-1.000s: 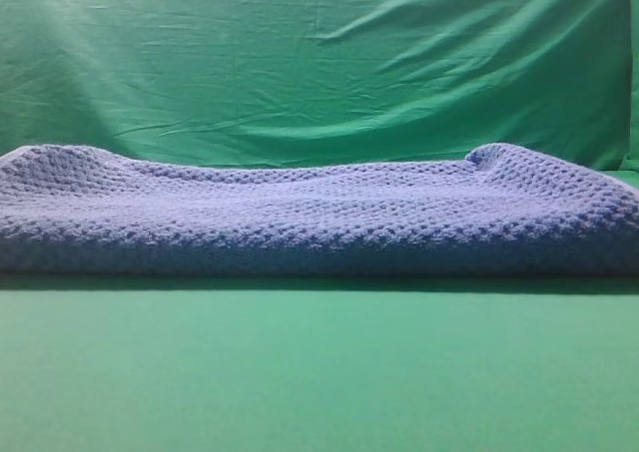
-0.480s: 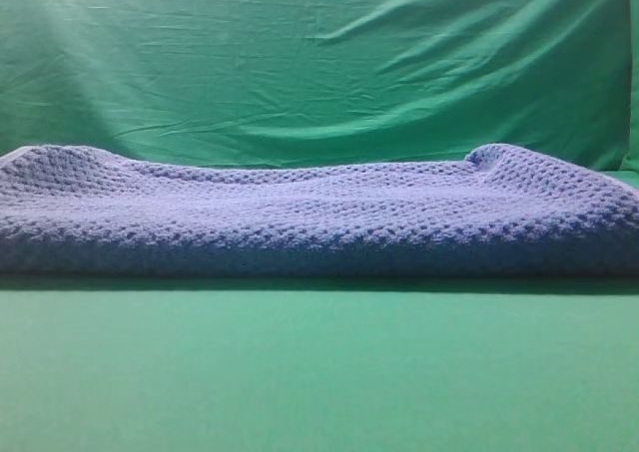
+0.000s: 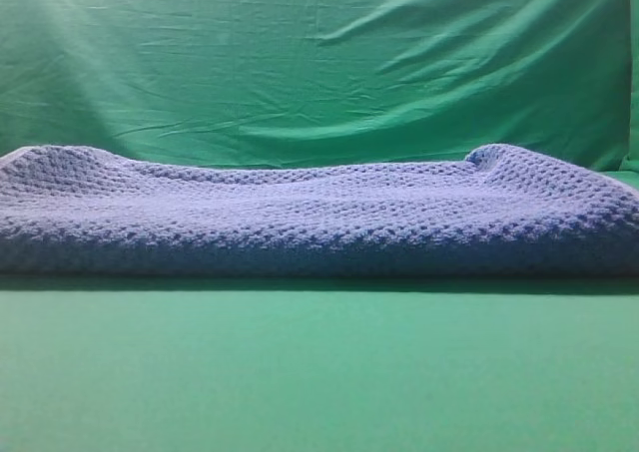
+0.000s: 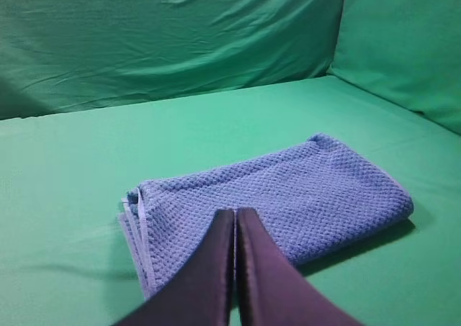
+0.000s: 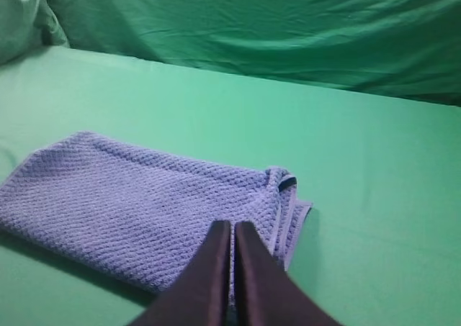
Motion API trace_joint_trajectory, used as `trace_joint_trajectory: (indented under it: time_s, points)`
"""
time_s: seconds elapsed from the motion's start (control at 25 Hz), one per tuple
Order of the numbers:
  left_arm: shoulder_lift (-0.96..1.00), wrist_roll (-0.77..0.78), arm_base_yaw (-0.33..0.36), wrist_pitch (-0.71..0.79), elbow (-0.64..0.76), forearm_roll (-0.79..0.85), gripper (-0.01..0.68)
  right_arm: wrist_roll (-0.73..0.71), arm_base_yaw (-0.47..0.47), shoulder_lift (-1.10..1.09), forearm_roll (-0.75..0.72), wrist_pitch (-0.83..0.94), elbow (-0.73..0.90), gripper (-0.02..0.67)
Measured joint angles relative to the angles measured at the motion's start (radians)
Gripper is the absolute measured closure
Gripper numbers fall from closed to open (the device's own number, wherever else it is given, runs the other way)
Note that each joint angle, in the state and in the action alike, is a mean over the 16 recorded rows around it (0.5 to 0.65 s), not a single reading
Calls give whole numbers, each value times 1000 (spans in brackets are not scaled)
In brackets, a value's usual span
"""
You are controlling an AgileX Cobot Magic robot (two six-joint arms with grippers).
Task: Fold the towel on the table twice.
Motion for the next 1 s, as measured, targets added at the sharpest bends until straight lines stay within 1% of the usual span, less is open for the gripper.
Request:
trace_joint_trajectory:
  time_s: [0.28,0.6,0.8,1.0]
  points:
    - [-37,-43,0,-19,46,8,673,-3,0,-142,32,-9,71,649]
    - [-37,-53,0,-76,65,46,673,-4,0,-228,13,-11,133,649]
    - [-36,-54,0,-165,125,72,673,-5,0,-237,-12,-76,207,649]
    - [-34,-55,0,-304,233,88,673,-6,0,-237,-29,-178,292,649]
